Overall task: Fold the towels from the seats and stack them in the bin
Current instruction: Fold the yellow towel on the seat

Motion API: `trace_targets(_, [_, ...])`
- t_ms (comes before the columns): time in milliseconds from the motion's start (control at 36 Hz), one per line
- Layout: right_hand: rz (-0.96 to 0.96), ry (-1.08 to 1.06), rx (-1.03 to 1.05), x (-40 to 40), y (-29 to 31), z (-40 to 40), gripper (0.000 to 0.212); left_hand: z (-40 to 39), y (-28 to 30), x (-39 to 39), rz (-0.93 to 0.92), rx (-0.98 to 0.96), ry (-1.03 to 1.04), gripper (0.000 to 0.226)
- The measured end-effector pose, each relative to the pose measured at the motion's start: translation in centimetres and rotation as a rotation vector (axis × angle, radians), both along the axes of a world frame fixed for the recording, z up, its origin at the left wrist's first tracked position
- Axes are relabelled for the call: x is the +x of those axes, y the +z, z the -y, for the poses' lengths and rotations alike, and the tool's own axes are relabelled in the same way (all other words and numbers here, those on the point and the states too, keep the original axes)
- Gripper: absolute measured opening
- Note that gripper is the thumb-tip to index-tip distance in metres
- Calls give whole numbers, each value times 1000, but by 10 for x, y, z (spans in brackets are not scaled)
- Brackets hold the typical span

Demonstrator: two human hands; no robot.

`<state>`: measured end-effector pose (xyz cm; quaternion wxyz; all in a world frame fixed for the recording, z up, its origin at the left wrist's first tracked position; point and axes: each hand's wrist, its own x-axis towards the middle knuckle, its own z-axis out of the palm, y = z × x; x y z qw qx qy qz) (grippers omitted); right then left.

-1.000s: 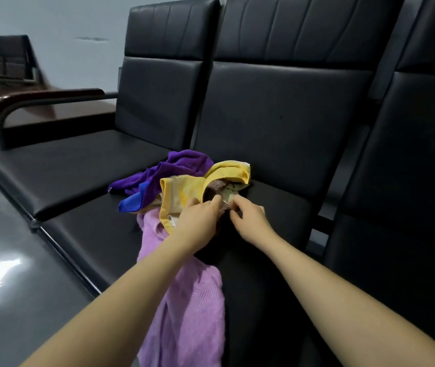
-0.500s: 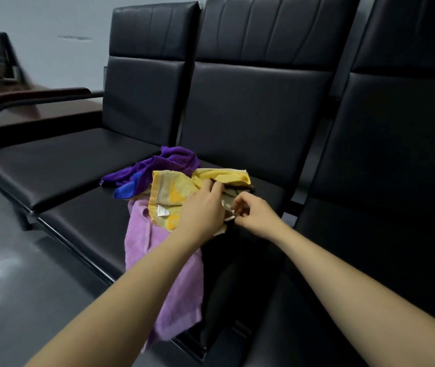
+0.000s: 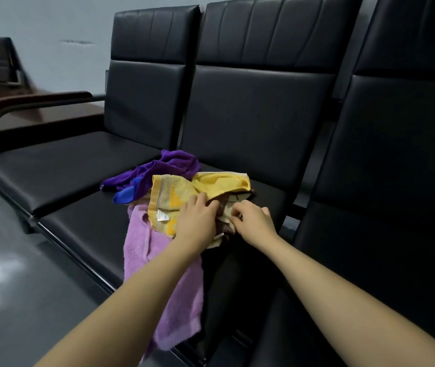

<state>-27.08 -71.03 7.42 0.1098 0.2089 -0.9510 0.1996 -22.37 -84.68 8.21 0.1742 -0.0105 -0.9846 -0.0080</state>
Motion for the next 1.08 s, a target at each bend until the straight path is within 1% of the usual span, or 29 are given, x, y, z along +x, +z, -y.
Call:
trace_targets(28, [-11,-6,-66,0,0,-1,13,0,1,-1,-27,-46,-11,39])
trace_targets(83, [-7,-22,-282,1,3,-5,12,-2,5,-2,-50,-84,-66,42])
trace_targets(139, [17,-26,-542,2,11,-9,13,-4,10,-5,-24,-56,-101,45])
trace_targets(167, [10,-36,-645,2,16,-11,12,-6,12,-7,2,-36,-94,41])
trace_targets(222, [-32,-73,-798,2,27,-15,12,-12,17,-7,24,-30,-40,32])
trace_targets(278, [-71,-91,-878,2,40,-20,12,-19,22,-6,-12,3,12,34])
trace_targets(333, [-97,-83,-900,2,51,-23,12,-26,27,-8,-70,87,-6,38])
trace_targets(444, [-147,-55,-933,11,77,-36,11,-47,50,-5,-142,245,-124,61])
trace_targets(500, [-180,-43,-917,17,90,-49,12,-61,64,-4,-154,326,-174,63])
trace_targets(528, [-194,-39,-908,19,94,-53,13,-65,69,-4,-138,364,-184,60])
trace_targets(556, [-216,-40,-901,22,100,-60,14,-72,75,-3,-131,394,-200,53])
trace_targets(611, [-246,-51,-879,32,111,-76,14,-87,88,2,-156,387,-227,22])
trace_targets(639, [-258,-57,-862,38,116,-86,14,-96,94,7,-169,357,-238,14])
trace_targets(694, [-259,-67,-820,47,123,-101,12,-112,101,15,-157,372,-263,17])
trace_targets(806, [-281,-126,-745,68,133,-141,12,-151,110,30,-62,632,-377,18])
trace_targets(944, [-287,-236,-705,96,139,-194,11,-195,115,47,-30,798,-480,18])
trace_targets(1000, [-284,-275,-692,107,142,-211,10,-214,118,56,0,813,-533,16])
trace_targets(1083, [-263,-321,-678,117,146,-230,9,-238,119,64,-10,732,-626,22])
